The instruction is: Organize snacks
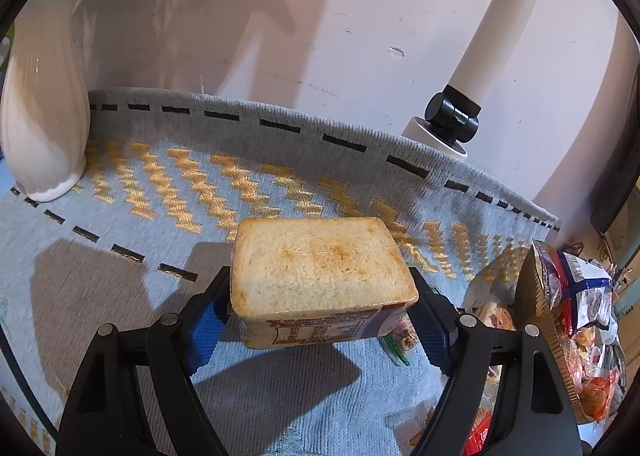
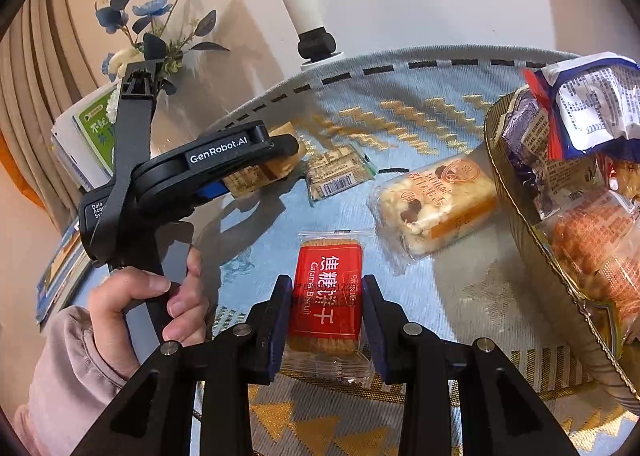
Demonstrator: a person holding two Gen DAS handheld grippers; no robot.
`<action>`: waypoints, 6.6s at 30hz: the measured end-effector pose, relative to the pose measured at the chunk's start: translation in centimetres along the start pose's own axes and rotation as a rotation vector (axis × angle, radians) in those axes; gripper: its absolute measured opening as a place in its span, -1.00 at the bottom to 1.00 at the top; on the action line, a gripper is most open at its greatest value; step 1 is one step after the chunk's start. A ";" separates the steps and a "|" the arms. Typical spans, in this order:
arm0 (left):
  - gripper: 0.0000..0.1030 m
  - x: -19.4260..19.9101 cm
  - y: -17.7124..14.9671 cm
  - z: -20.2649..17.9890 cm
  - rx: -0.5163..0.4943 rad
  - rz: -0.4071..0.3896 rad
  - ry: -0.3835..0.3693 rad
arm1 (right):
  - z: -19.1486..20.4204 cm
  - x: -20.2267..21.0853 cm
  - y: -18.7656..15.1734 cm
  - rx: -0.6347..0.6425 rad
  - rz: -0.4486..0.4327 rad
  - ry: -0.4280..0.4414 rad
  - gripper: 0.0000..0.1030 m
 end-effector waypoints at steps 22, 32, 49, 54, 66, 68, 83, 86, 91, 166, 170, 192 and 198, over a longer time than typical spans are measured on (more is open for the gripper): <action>0.56 3.2 -1.1 3.6 0.118 -0.054 0.093 | 2.0 2.6 1.2 -0.048 -0.059 0.167 -0.35; 0.56 9.6 -0.6 -3.5 -0.095 -0.082 0.078 | -1.7 11.8 7.6 -0.175 -0.287 0.250 -0.35; 0.61 5.8 -5.0 -28.3 -0.468 0.152 -0.326 | -24.4 18.4 9.0 -0.503 -0.345 -0.083 -0.33; 0.76 4.2 -5.9 -27.5 -0.466 0.184 -0.280 | -26.0 17.2 8.0 -0.542 -0.296 -0.130 0.68; 0.90 8.1 1.5 -17.1 -0.378 0.051 -0.091 | -21.8 18.2 9.6 -0.440 -0.373 -0.099 0.69; 0.90 8.4 2.8 -14.5 -0.381 0.041 -0.019 | -20.1 18.2 10.3 -0.427 -0.380 -0.065 0.69; 0.88 4.1 1.8 -1.8 -0.236 0.113 0.059 | -0.8 9.4 8.5 -0.316 -0.170 0.097 0.74; 0.88 2.6 0.7 -1.5 -0.221 0.139 0.022 | -0.2 7.0 5.9 -0.389 -0.126 0.095 0.74; 0.88 0.4 -1.1 -1.7 -0.234 0.193 -0.022 | -2.5 2.8 1.6 -0.601 -0.102 0.041 0.75; 1.00 -2.4 -4.6 1.6 -0.214 0.232 0.175 | 0.8 -8.1 1.2 0.019 0.174 -0.377 1.00; 1.00 -2.6 -4.6 1.6 -0.211 0.232 0.171 | 0.7 -8.0 1.2 0.023 0.176 -0.381 1.00; 1.00 -2.6 -4.6 1.6 -0.212 0.232 0.175 | 0.5 -7.9 1.1 0.026 0.177 -0.381 1.00; 1.00 -2.6 -4.6 1.6 -0.212 0.232 0.175 | 0.5 -7.8 1.0 0.026 0.178 -0.381 1.00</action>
Point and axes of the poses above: each gripper's, at about its wrist camera, not at the fingertips, and x roughly against the way its jaws point, z to its left, y to its top, the point moved 10 cm from there along -x, roughly the way its jaws point, and after that the axes turned 1 degree about -y, right-handed, at the moved point
